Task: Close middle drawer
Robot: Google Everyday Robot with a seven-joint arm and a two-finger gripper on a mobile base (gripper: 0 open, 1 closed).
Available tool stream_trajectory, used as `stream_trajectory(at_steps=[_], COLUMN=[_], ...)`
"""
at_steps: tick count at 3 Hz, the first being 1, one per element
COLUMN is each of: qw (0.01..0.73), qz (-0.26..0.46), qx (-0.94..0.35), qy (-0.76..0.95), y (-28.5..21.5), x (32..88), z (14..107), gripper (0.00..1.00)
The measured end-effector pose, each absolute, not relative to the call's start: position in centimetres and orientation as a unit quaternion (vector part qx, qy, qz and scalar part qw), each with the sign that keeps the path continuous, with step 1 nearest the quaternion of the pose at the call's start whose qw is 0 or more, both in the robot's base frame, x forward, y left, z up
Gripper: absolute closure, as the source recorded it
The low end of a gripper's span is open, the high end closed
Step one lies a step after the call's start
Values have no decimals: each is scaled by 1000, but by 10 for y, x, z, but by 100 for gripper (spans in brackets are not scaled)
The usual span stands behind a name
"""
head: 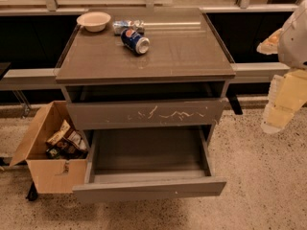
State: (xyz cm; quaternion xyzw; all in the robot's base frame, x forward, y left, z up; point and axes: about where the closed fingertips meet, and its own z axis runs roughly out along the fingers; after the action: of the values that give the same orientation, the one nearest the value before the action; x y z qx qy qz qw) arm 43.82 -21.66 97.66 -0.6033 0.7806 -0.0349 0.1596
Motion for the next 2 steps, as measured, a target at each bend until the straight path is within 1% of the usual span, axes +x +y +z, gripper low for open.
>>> stream_trajectory(at_steps=[1,2], qw=[160,148], qz=[-35,-7], qx=[-603,-620], qy=[781,770], y=[-217,-214], x=[438,439], z=[977,955], gripper=[0,0])
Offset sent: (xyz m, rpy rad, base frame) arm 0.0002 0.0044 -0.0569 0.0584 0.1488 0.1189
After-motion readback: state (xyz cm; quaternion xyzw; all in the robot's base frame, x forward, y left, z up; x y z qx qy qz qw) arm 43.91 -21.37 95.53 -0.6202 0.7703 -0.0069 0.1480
